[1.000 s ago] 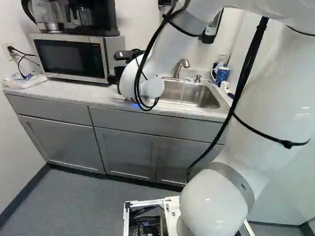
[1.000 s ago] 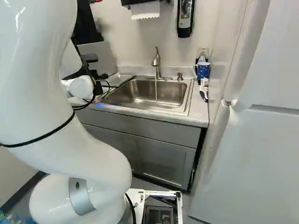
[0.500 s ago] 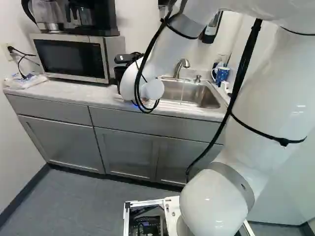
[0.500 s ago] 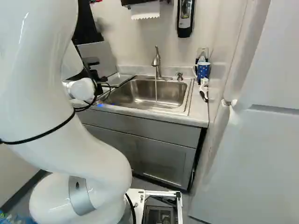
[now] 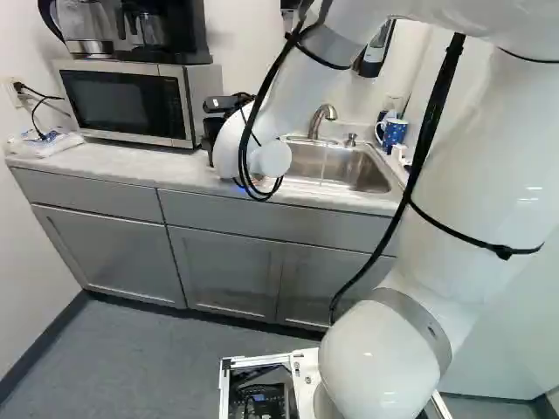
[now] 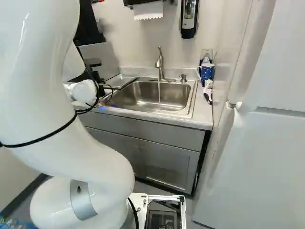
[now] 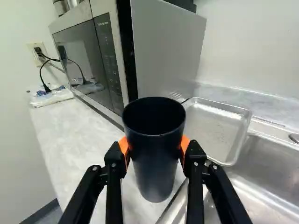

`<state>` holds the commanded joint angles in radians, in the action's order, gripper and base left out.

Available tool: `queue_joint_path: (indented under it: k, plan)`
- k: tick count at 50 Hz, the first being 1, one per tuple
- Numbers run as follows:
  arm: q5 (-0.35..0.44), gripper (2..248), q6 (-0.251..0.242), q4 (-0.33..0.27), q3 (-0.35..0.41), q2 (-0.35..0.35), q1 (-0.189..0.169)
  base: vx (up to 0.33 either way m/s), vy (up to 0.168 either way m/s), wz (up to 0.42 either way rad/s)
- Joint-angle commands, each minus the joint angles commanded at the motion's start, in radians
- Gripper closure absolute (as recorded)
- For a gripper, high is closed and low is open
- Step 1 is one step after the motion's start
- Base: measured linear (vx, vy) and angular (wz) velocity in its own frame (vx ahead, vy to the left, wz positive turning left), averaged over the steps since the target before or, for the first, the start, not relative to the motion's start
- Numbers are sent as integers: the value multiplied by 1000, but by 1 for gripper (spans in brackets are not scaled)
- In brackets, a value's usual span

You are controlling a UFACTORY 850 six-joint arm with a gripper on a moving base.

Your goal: Rinse the cup and place it in the tray

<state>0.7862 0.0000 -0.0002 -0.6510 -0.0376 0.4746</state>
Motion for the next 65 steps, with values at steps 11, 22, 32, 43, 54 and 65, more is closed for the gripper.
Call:
queue_joint_path:
  k: [11, 22, 32, 43, 54, 65]
  plan:
    - [0, 127, 0, 0, 6, 28, -12, 0, 0, 0]
    - [0, 127, 0, 0, 23, 70, -41, 0, 0, 0]
    - [0, 127, 0, 0, 38, 108, -70, 0, 0, 0]
    - [0, 127, 0, 0, 55, 142, -102, 0, 0, 0]
    - [0, 127, 0, 0, 74, 161, -136, 0, 0, 0]
    - [0, 127, 0, 0, 83, 172, -171, 0, 0, 0]
